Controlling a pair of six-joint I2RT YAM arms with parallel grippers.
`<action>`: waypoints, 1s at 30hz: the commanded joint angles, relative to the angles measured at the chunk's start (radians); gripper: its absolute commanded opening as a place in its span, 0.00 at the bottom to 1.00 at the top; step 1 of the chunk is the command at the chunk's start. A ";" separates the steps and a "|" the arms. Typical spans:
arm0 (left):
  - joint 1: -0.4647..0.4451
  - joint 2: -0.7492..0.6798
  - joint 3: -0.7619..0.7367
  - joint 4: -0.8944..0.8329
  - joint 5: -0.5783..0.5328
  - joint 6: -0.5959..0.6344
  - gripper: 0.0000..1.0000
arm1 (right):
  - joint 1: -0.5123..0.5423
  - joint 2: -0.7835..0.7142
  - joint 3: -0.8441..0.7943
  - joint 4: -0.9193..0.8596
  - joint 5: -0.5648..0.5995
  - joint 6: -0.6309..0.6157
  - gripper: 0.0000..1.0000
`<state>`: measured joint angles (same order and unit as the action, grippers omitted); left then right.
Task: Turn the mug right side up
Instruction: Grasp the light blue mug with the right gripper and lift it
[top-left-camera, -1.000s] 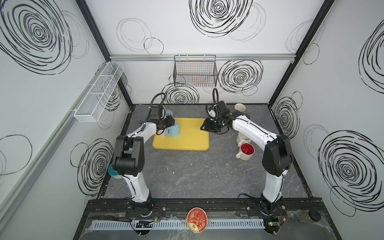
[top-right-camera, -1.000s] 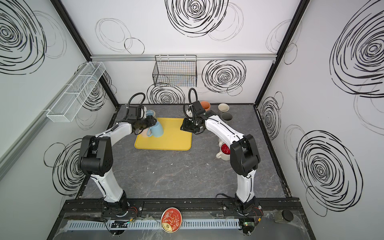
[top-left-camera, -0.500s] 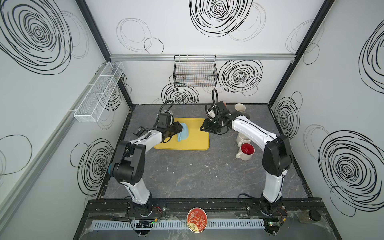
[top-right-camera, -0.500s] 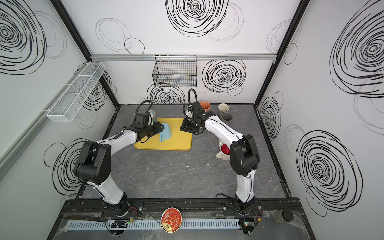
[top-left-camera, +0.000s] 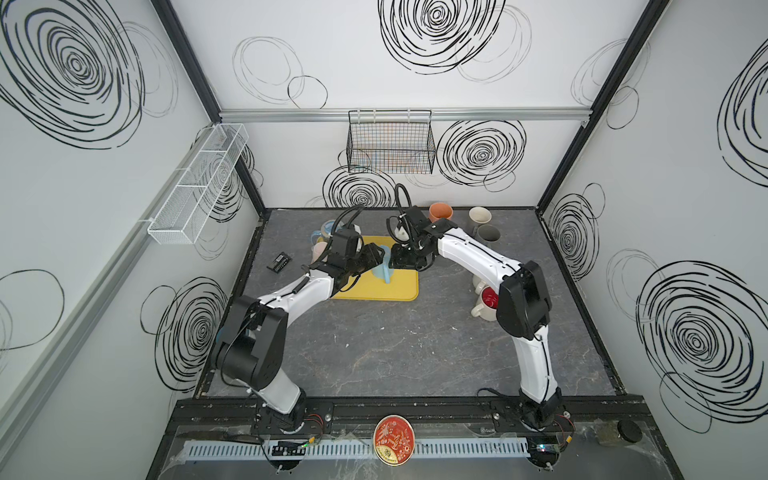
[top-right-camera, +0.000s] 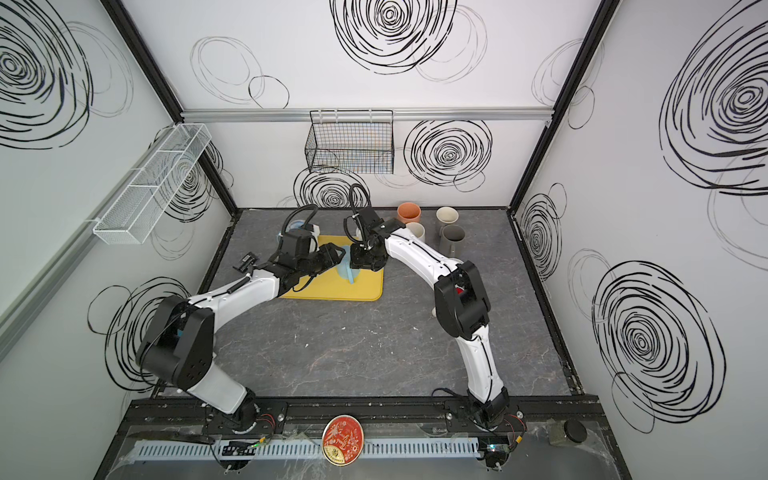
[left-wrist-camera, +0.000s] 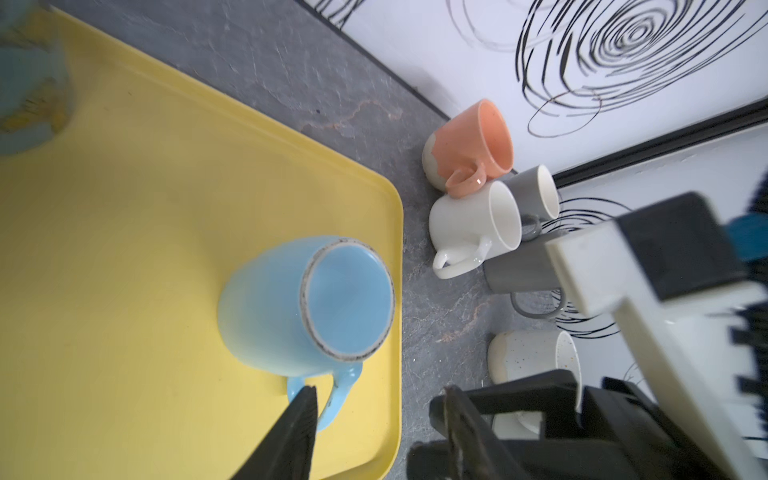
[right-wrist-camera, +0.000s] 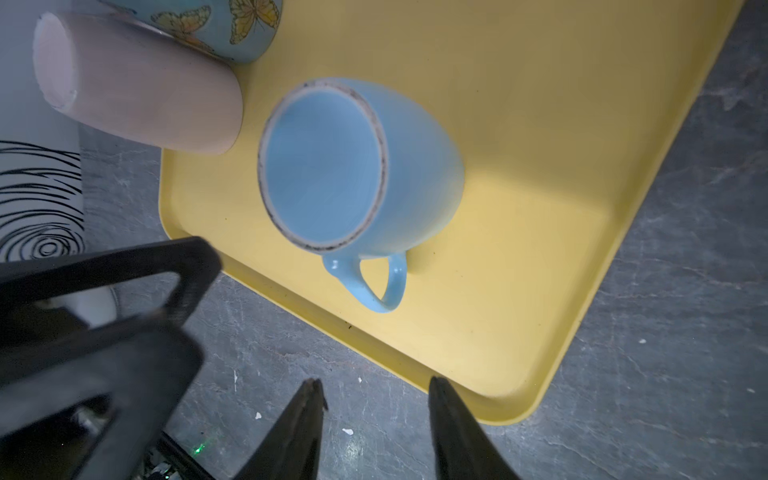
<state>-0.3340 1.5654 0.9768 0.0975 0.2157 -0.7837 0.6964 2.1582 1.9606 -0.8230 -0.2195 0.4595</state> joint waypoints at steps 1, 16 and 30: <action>0.025 -0.095 -0.075 0.012 -0.049 -0.030 0.53 | 0.036 0.066 0.108 -0.132 0.101 -0.060 0.48; 0.085 -0.330 -0.286 -0.054 -0.097 -0.060 0.54 | 0.083 0.233 0.295 -0.203 0.231 -0.092 0.46; 0.060 -0.332 -0.309 -0.029 -0.107 -0.084 0.54 | 0.073 0.264 0.297 -0.155 0.292 -0.136 0.43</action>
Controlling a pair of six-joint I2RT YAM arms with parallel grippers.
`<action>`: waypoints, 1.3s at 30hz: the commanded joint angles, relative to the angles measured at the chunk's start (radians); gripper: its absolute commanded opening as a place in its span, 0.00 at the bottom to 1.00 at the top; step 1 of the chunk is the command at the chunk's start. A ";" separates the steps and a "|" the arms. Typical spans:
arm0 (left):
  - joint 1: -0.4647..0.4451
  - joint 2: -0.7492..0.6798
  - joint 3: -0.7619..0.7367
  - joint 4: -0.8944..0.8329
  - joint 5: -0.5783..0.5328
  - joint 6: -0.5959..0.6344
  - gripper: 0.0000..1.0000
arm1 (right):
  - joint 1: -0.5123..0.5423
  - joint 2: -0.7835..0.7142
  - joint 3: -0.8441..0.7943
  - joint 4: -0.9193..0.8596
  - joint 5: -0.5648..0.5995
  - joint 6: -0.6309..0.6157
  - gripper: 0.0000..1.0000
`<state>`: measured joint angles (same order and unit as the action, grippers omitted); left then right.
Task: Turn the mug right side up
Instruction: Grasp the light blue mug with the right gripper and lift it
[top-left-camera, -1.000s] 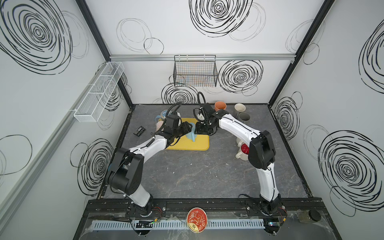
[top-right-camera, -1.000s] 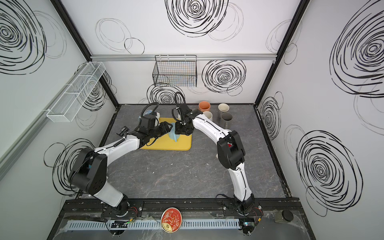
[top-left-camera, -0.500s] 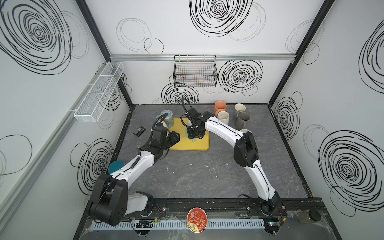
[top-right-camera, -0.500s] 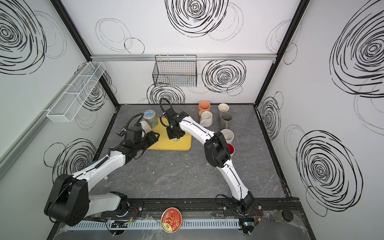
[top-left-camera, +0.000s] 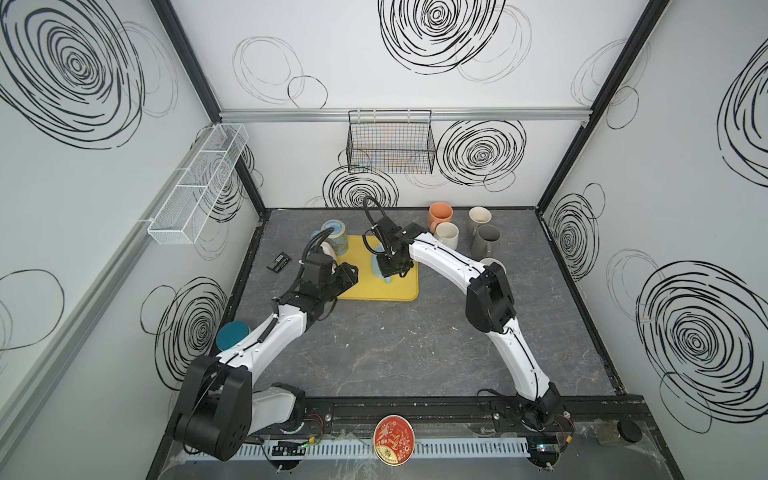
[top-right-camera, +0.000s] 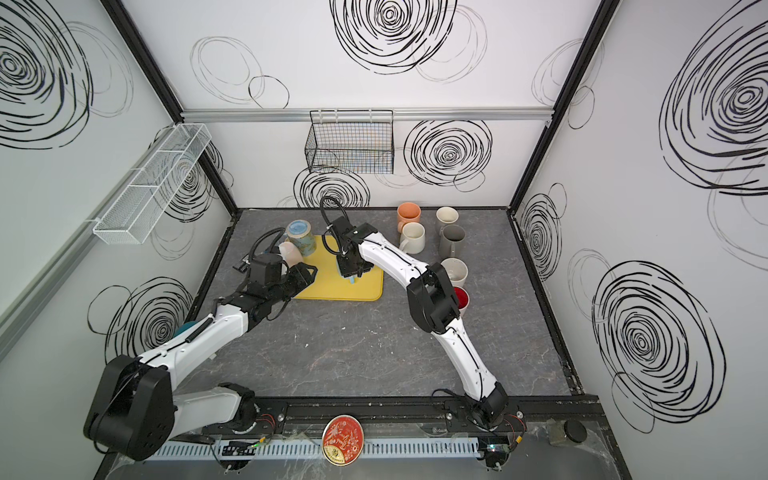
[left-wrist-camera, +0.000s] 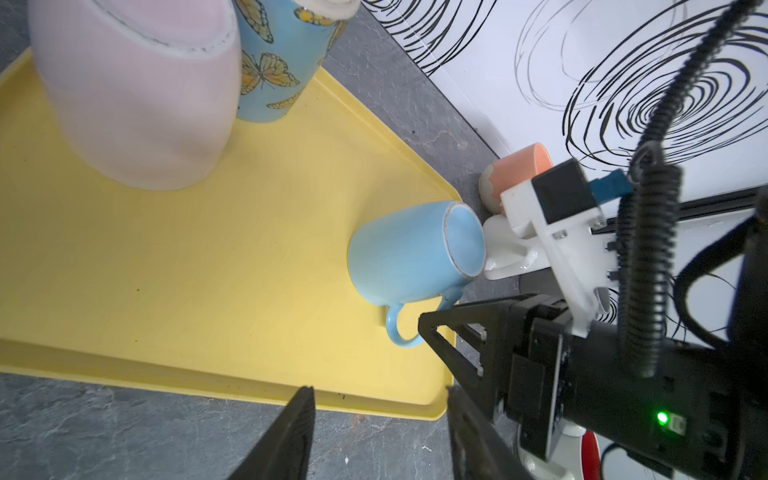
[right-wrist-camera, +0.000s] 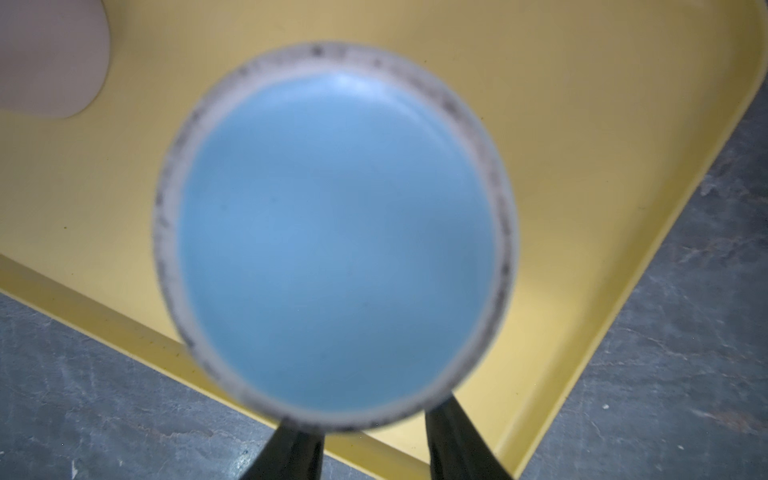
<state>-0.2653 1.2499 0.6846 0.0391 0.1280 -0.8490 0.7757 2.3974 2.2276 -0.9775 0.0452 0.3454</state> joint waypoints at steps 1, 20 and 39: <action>-0.011 -0.015 -0.018 0.034 -0.019 -0.020 0.54 | -0.006 0.027 0.030 0.002 0.026 -0.023 0.43; -0.014 0.017 -0.008 0.051 0.001 -0.011 0.55 | -0.005 0.005 0.030 0.000 0.155 -0.079 0.06; 0.017 0.080 -0.068 0.318 0.193 -0.120 0.59 | -0.078 -0.211 -0.222 0.372 -0.231 0.094 0.00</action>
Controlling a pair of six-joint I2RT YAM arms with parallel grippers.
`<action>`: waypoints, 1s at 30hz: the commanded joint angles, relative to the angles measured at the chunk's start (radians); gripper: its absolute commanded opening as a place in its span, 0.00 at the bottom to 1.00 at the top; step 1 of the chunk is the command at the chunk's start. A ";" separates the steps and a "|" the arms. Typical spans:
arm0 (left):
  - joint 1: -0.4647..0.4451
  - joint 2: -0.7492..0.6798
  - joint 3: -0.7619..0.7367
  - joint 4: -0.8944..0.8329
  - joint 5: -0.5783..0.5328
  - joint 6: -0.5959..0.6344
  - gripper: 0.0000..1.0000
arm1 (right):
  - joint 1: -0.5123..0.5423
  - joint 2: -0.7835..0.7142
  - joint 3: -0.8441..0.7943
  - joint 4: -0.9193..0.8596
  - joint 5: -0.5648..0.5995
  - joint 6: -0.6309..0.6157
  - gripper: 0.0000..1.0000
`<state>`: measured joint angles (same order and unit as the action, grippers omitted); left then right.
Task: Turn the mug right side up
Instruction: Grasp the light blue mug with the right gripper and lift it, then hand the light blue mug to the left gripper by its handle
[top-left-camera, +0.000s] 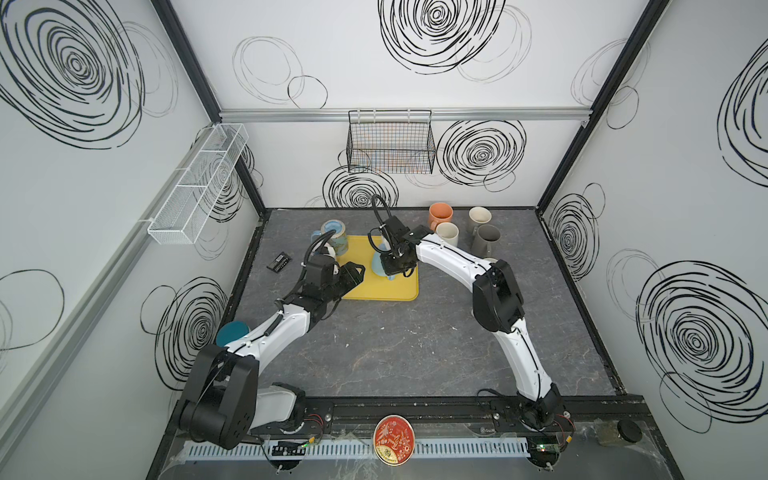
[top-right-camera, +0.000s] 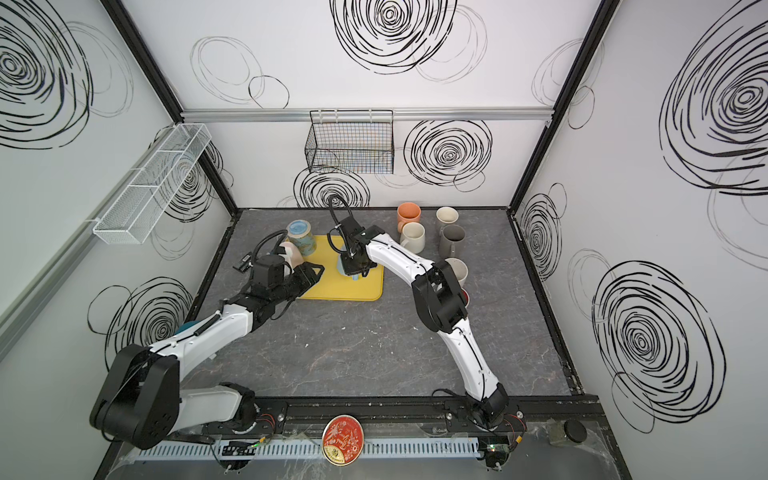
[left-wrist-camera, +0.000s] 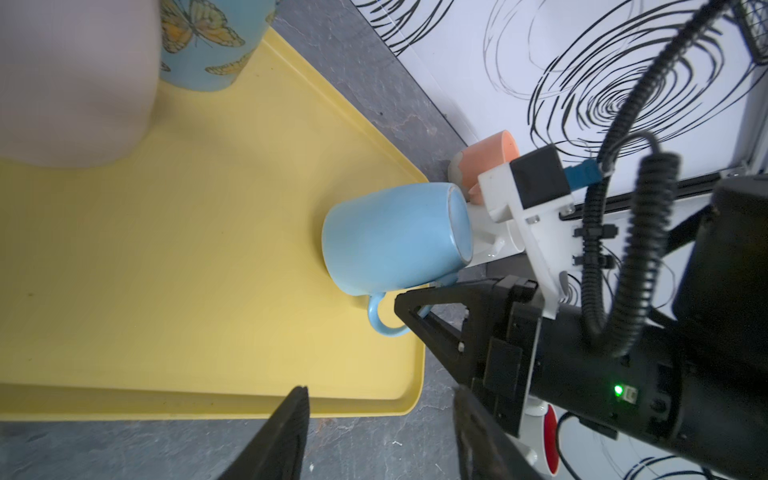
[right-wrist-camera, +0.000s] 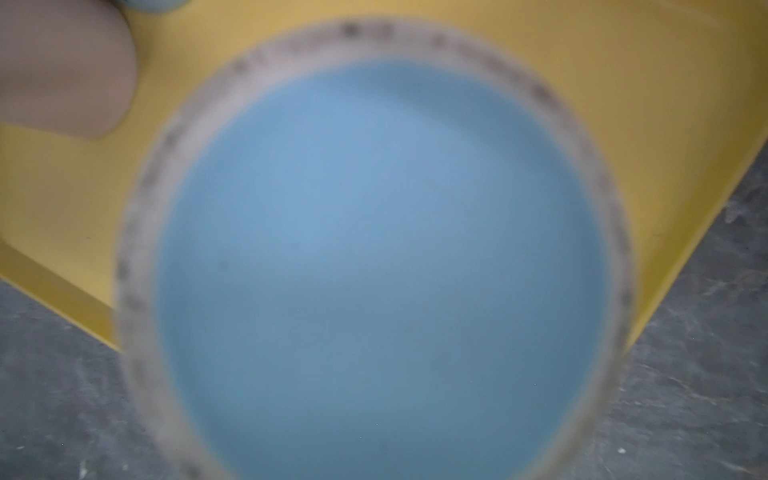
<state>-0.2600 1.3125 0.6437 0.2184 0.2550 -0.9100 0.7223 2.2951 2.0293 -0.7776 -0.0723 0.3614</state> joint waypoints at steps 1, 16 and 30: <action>0.014 0.025 -0.039 0.172 0.076 -0.079 0.59 | -0.032 -0.121 -0.046 0.203 -0.141 0.095 0.00; 0.063 0.041 -0.118 0.460 0.133 -0.277 0.60 | -0.099 -0.287 -0.321 0.607 -0.398 0.324 0.00; 0.134 0.048 -0.070 0.593 0.259 -0.350 0.58 | -0.098 -0.358 -0.353 0.837 -0.565 0.416 0.00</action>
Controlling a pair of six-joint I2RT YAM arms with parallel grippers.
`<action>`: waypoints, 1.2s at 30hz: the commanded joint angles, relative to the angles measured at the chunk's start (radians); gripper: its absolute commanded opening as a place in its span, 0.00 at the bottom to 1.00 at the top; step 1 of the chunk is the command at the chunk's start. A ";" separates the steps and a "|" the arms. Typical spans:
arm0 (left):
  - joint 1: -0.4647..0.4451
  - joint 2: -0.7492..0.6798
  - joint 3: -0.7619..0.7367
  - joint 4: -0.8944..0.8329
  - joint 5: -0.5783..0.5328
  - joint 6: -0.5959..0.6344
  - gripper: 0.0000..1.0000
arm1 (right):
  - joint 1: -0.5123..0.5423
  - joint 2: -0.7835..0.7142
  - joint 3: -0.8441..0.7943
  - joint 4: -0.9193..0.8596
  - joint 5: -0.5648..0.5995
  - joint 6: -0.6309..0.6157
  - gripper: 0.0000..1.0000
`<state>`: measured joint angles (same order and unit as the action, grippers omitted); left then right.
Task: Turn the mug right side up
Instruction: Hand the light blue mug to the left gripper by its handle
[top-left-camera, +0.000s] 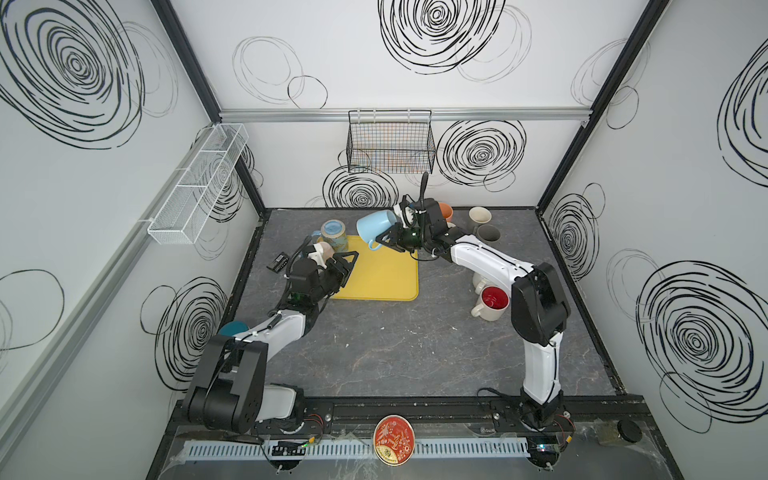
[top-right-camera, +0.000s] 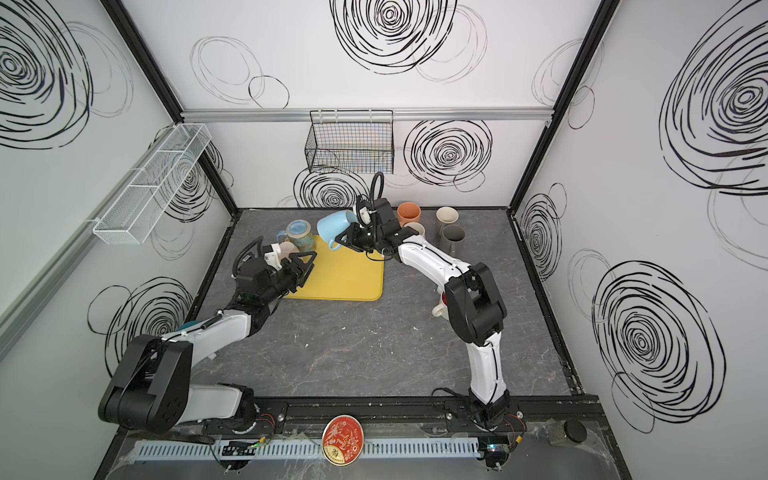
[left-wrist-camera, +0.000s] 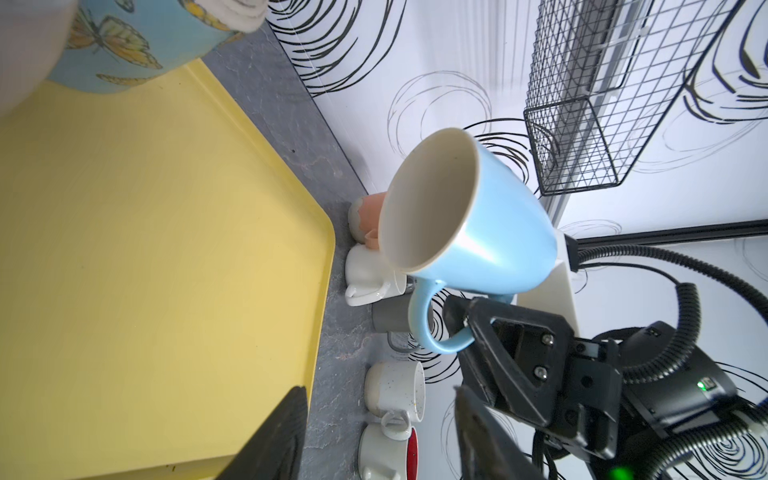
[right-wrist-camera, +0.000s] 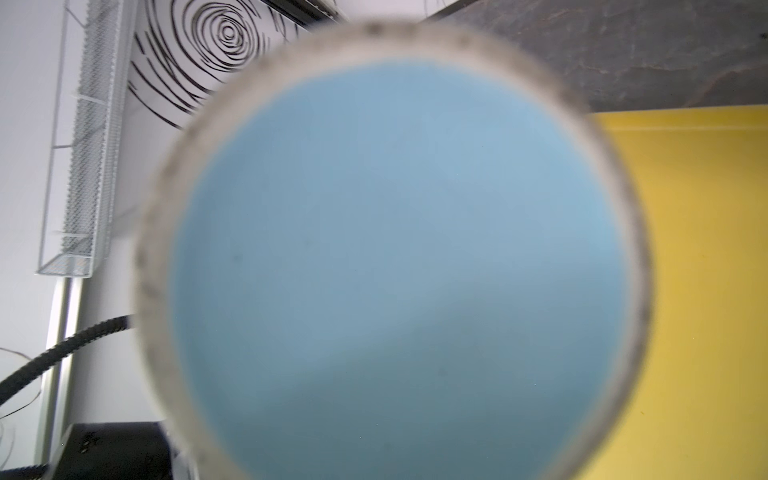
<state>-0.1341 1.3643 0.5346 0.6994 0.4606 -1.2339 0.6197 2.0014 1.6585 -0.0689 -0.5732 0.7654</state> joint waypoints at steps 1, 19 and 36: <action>0.008 0.003 0.048 0.135 0.065 -0.035 0.56 | 0.007 -0.064 0.019 0.132 -0.073 0.012 0.00; -0.005 0.107 0.088 0.293 0.118 -0.146 0.44 | 0.029 -0.068 0.057 0.164 -0.115 -0.015 0.00; -0.014 0.123 0.135 0.198 0.122 -0.107 0.44 | 0.035 -0.081 0.061 0.152 -0.094 -0.015 0.00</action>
<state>-0.1406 1.4773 0.6312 0.8673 0.5751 -1.3571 0.6437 1.9980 1.6665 -0.0109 -0.6529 0.7650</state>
